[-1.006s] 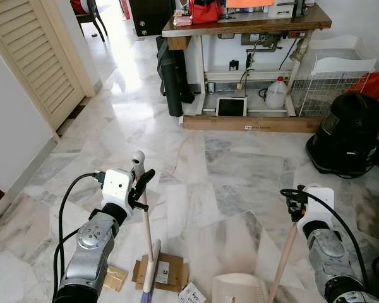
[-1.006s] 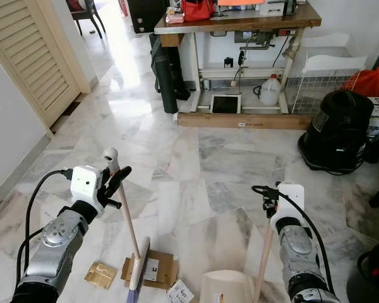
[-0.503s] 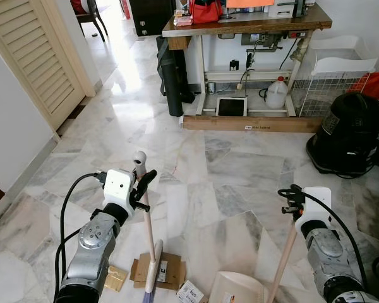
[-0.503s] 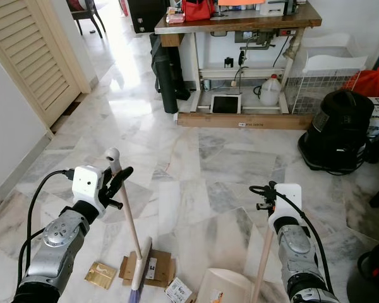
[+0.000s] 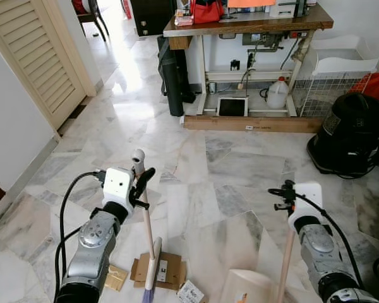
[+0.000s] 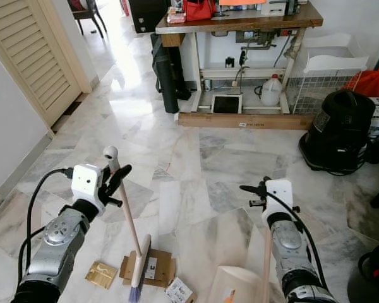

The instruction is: Sweep floor

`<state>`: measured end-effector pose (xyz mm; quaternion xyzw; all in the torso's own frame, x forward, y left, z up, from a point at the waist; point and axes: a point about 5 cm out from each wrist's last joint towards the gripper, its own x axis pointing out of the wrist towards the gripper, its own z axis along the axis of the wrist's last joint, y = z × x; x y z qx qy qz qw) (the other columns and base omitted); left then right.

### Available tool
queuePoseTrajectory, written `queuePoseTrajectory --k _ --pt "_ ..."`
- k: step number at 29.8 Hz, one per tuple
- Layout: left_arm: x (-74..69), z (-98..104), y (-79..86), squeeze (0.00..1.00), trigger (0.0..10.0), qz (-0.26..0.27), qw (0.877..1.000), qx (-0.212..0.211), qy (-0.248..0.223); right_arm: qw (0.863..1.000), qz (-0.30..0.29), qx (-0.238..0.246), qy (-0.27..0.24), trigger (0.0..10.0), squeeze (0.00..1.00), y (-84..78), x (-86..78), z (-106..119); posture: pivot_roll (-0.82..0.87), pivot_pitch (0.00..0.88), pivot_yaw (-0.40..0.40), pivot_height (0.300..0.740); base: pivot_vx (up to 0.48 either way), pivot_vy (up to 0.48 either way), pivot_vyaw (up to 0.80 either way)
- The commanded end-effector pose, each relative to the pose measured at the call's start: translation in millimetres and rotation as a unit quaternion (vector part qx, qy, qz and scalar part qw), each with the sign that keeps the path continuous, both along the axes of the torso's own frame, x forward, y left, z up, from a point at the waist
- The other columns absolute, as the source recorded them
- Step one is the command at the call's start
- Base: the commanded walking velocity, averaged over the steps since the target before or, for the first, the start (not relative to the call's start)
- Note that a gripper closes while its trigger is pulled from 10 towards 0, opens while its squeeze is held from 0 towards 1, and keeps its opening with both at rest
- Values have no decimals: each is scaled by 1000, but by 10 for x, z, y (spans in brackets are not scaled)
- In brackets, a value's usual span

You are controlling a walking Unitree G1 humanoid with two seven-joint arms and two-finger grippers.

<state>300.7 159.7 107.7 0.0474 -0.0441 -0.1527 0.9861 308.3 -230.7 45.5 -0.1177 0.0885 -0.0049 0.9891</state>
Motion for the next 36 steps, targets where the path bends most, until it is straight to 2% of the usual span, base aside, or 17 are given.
queuePoseTrajectory --k 1,6,10,18,23,26,36 --pt "33 37 17 0 10000 -1 1000 -3 -3 999 26 -14 -22 10000 0 56 75 107 68 0 99 740 0 0 0" --pt "31 30 3 0 10000 -2 1000 -21 1 999 33 -12 -18 10000 0 91 71 88 72 0 92 740 0 0 0" --pt "38 45 5 0 10000 -2 999 -33 3 999 23 21 -18 10000 0 103 70 73 81 0 86 740 0 0 0" --pt "54 -13 51 0 10000 1 999 -30 15 998 22 62 -3 10000 0 181 90 32 79 0 80 740 0 0 0" --pt "49 -131 110 0 10000 3 999 -5 38 994 62 84 20 10000 0 338 65 -47 83 0 74 740 0 0 0" --pt "57 -184 126 0 10000 -9 998 0 59 991 103 80 35 10000 0 399 60 -62 80 0 70 740 0 0 0" --pt "24 -329 139 0 10000 -42 993 23 105 991 125 32 34 10000 0 318 95 9 74 0 67 740 0 0 0"
